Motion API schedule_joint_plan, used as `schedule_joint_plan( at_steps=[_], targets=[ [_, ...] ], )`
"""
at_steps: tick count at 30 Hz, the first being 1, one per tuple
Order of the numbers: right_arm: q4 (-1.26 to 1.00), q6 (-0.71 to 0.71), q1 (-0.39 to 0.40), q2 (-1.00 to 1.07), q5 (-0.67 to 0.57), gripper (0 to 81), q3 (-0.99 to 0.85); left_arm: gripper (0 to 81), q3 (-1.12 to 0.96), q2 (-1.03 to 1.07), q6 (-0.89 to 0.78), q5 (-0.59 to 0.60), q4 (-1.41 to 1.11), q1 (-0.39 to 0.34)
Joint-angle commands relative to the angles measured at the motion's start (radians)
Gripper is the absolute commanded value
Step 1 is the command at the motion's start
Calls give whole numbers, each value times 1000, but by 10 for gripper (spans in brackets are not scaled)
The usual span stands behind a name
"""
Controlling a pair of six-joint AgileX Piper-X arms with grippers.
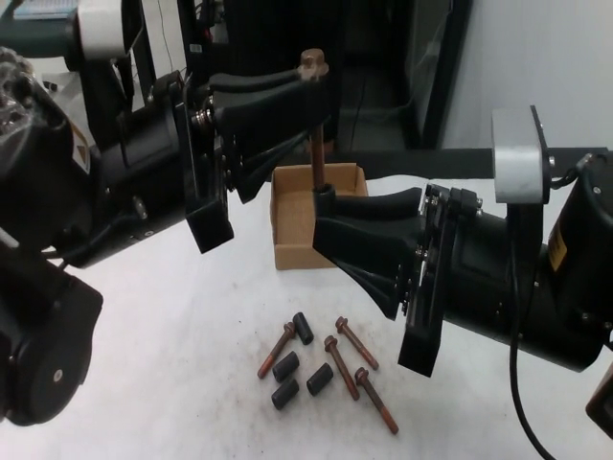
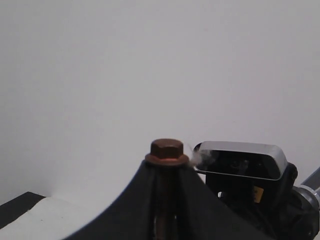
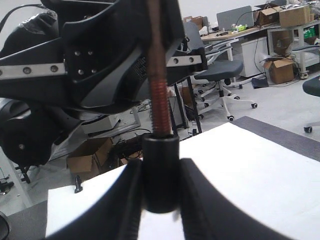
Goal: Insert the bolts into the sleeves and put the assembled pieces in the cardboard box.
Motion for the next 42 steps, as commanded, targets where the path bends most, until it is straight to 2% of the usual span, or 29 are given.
schedule_joint_plan(
  at_steps=[1,18,27,42],
  targets=[
    [-27,-2,0,-2,25,8,-10,0,-7,-2,-8,24,5,-3],
    [-36,-2,0,-2,-21,8,-10,0,-7,-2,31,-9,72,-3],
    [-76,-2,0,-2,-9,8,-10,0,-7,-2,31,66,72,-3],
    [-79,-2,0,-2,-12,8,-69,0,-5,-2,31,68,118,-3]
  ],
)
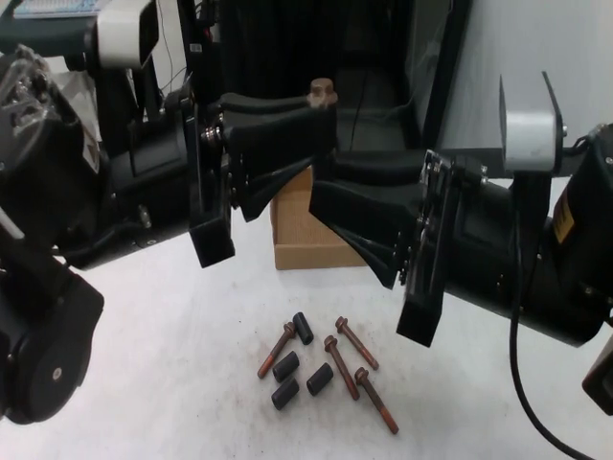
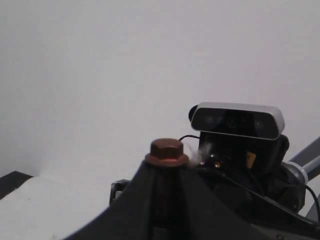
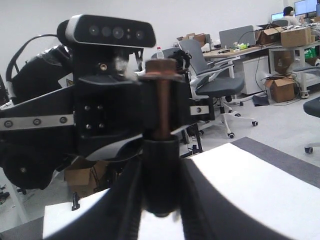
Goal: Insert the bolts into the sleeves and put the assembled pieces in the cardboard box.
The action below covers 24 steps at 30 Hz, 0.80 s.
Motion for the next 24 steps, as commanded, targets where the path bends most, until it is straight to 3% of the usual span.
schedule_joint_plan(
  at_steps=[1,3,5,9,11,24],
  targets=[
    [-45,-2,0,-10,-6,8,-25,4,-1,-2,6,9,32,-1],
    [-40,-2,0,-10,-6,8,-25,55,-1,-2,6,9,32,-1],
    [-38,-2,0,-10,-6,8,-25,163,-1,-2,-10,9,32,-1],
    [-38,-2,0,-10,-6,8,-25,477,-1,-2,-94,4,44,-1],
    [-33,-2,0,-10,-6,8,-25,577,-1,-2,-123,-15,47,-1],
    [54,-5,0,-10,-6,8,-25,591,-5,-11,-129,-87,-58,2]
  ],
)
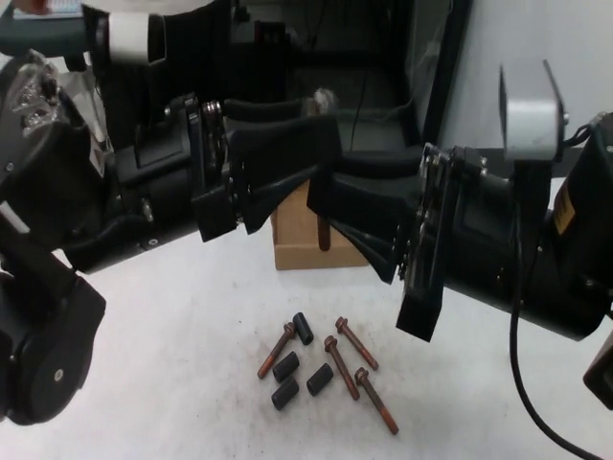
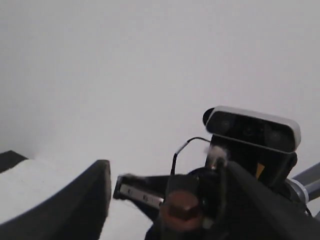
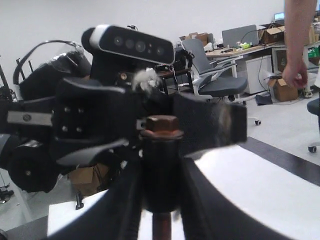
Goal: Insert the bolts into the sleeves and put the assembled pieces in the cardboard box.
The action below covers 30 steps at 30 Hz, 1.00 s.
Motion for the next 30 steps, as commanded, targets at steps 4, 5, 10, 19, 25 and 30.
schedule_joint_plan(
  at_steps=[4,5,10,19,25,30],
  targets=[
    [8,-39,-2,-10,11,8,-12,591,-5,-27,8,-66,-45,2],
    [13,-40,-2,-10,22,8,-12,591,-5,-31,14,-80,-45,2],
    [123,-40,-12,-10,159,8,-12,469,-5,-53,18,-207,-43,43],
    [536,-40,-136,56,301,8,-199,3,-5,-58,62,-220,38,143],
    [731,-40,-200,248,291,8,-420,3,-5,-60,238,-318,258,143],
    [878,-57,-200,460,290,8,-633,3,-5,-62,323,-518,541,143]
  ],
)
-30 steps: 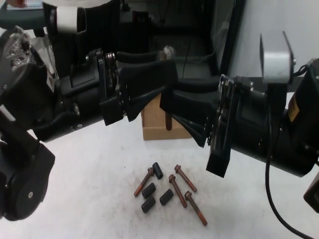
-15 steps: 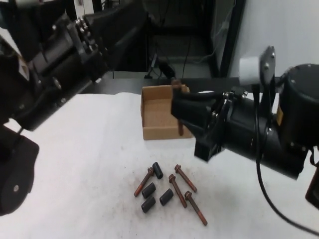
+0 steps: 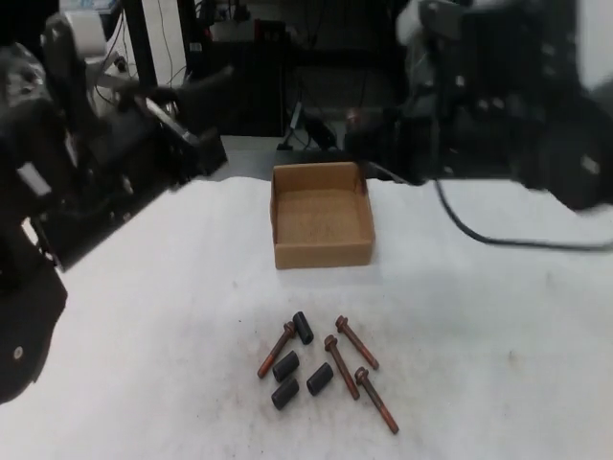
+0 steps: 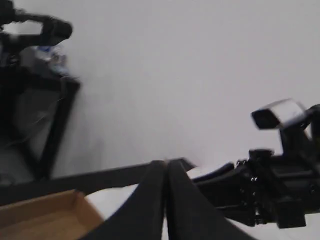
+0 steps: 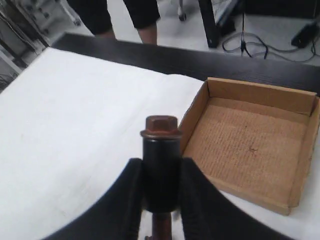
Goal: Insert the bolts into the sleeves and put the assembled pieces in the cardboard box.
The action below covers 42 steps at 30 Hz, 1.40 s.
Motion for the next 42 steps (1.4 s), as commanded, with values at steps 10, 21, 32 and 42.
schedule_joint_plan(
  at_steps=[10,21,32,42],
  targets=[
    [337,-97,-14,475,67,8,-571,3,-5,-12,199,-271,494,3],
    [404,-95,-53,654,97,1,-732,3,-5,-12,224,-276,545,3],
    [377,-104,-66,658,97,380,-732,3,-5,-12,224,-261,544,3],
    [580,-15,-75,567,54,1,-732,3,-5,-12,391,-112,596,-15]
  ],
)
